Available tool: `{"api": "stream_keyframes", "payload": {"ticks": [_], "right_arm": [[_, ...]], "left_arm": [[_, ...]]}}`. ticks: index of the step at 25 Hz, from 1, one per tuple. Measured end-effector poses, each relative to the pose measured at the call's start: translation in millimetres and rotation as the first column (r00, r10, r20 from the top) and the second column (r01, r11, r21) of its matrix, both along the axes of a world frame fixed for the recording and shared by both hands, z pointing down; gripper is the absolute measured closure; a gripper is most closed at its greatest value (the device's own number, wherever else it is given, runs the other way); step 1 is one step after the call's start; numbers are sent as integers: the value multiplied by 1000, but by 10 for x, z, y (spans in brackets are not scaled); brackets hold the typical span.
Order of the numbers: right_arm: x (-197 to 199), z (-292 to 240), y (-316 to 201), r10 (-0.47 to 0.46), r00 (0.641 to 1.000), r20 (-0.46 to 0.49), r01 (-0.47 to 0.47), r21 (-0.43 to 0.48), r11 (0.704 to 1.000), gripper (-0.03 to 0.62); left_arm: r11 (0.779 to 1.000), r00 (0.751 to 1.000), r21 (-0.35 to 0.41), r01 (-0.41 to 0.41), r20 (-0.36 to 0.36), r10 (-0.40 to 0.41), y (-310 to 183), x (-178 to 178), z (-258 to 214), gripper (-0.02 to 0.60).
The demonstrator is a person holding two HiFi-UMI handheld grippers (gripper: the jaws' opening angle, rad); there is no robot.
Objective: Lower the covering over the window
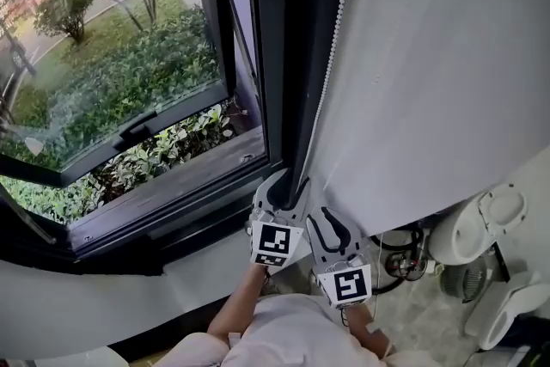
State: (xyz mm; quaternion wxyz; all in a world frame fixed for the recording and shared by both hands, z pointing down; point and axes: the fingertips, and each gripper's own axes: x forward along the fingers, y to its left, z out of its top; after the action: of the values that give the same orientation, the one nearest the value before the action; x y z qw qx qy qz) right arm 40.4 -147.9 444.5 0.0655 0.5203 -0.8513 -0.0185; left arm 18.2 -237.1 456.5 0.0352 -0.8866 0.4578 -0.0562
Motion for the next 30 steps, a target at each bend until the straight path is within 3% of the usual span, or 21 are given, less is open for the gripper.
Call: {"api": "stream_keyframes", "payload": {"ticks": [10,13,14,19,30], "right_arm": [[62,-53,4,37,999,17,-37,13,999,485],[67,-56,14,42,999,18,-43,14,999,485],[67,-58,22,43,999,17,-43,15,999,485],[46,-19,70,30,999,-15,-30,-1,1000,485],[-161,-462,110,-64,997,38,61,77,995,495]], "left_arm": [[995,996,-35,91,25,-90,-342,90,170,379],[990,991,-27,136,24,-135,-387,-9,173,480],[991,991,-29,132,21,-132,-389,-29,175,514],[997,998,-52,56,-9,-57,-293,-40,136,561],[995,995,-76,-64,-75,59,310,-179,105,565]]}}
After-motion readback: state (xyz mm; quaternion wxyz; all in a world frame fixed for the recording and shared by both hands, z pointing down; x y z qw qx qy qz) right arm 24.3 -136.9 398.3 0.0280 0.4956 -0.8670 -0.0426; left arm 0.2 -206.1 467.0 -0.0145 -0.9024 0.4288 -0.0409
